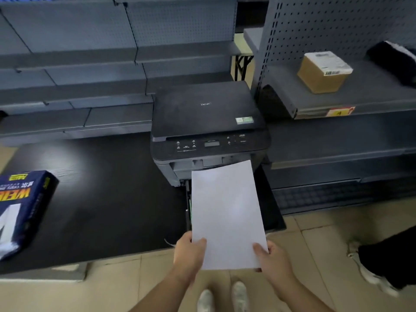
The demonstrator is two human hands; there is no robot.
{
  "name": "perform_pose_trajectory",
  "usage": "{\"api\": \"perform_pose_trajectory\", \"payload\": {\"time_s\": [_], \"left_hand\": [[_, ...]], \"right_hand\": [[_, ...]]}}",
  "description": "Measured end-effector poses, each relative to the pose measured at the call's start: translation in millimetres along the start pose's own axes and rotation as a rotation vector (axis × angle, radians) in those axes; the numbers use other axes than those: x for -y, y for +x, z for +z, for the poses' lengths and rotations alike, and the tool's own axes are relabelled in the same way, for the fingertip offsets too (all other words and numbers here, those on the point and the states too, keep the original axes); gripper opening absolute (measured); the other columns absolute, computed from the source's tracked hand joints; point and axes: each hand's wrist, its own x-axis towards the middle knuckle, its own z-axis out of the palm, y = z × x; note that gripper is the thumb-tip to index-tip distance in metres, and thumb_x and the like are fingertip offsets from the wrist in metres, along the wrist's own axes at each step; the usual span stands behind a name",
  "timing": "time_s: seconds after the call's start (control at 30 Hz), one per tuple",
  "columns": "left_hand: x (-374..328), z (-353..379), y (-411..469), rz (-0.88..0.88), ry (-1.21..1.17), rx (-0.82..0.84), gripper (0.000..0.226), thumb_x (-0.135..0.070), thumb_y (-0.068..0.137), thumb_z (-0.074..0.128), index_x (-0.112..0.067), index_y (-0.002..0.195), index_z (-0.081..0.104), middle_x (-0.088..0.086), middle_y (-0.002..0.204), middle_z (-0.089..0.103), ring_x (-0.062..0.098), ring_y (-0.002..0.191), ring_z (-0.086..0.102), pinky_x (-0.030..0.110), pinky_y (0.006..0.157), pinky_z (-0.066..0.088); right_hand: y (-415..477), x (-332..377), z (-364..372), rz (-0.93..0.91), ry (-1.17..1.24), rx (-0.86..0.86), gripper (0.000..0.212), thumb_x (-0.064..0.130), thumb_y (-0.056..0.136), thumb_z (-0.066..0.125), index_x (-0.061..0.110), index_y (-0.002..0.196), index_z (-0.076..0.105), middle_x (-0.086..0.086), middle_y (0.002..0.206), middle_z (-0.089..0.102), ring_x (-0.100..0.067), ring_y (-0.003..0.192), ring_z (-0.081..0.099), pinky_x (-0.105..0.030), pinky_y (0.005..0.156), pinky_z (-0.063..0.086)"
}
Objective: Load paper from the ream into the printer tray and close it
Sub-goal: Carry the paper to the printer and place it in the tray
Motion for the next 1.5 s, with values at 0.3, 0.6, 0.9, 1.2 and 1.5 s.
{"api": "perform_pose_trajectory", "payload": {"time_s": [0.3, 0.6, 0.9, 1.2, 1.5], "left_hand": [[16, 14, 25, -0.1, 0.02, -0.035, 0.017, -0.01, 0.085, 0.055, -0.011, 0.094, 0.07, 0.005, 0.088, 0.075, 0.023, 0.079, 0.072, 0.032, 0.062, 0.058], [-7, 26, 59, -0.123, 0.012, -0.041, 0.015, -0.006, 0.088, 0.057, -0.005, 0.095, 0.07, 0.009, 0.087, 0.074, 0.025, 0.075, 0.071, 0.03, 0.059, 0.058], [-15, 29, 86, -0.124, 0.0, -0.048, 0.013, -0.005, 0.089, 0.056, -0.006, 0.092, 0.069, 0.007, 0.085, 0.073, 0.019, 0.069, 0.07, 0.023, 0.049, 0.055], [-20, 32, 118, -0.118, -0.024, -0.062, 0.018, -0.009, 0.09, 0.056, -0.008, 0.104, 0.067, 0.003, 0.093, 0.072, 0.017, 0.076, 0.07, 0.025, 0.059, 0.056], [-25, 44, 153, -0.106, 0.014, -0.097, 0.016, -0.009, 0.09, 0.053, -0.007, 0.103, 0.063, 0.009, 0.1, 0.07, 0.029, 0.087, 0.068, 0.032, 0.069, 0.055]], "right_hand": [[34, 3, -2, 0.089, -0.112, 0.13, 0.018, 0.015, 0.095, 0.058, 0.013, 0.081, 0.068, -0.014, 0.083, 0.073, -0.025, 0.063, 0.065, -0.041, 0.058, 0.059], [80, 18, -4, 0.11, -0.165, 0.213, 0.019, 0.023, 0.093, 0.058, 0.012, 0.089, 0.073, -0.012, 0.089, 0.075, -0.024, 0.054, 0.066, -0.049, 0.07, 0.061], [108, 28, 6, 0.128, -0.141, 0.234, 0.018, 0.024, 0.095, 0.056, 0.014, 0.095, 0.071, -0.006, 0.095, 0.073, -0.025, 0.064, 0.07, -0.048, 0.076, 0.061], [139, 39, 23, 0.137, -0.087, 0.226, 0.02, 0.02, 0.096, 0.057, 0.008, 0.108, 0.067, -0.008, 0.105, 0.069, -0.022, 0.071, 0.069, -0.033, 0.063, 0.062], [173, 47, 42, 0.192, -0.054, 0.184, 0.015, 0.018, 0.097, 0.059, 0.01, 0.108, 0.065, -0.01, 0.111, 0.066, -0.022, 0.069, 0.068, -0.038, 0.065, 0.063]]}}
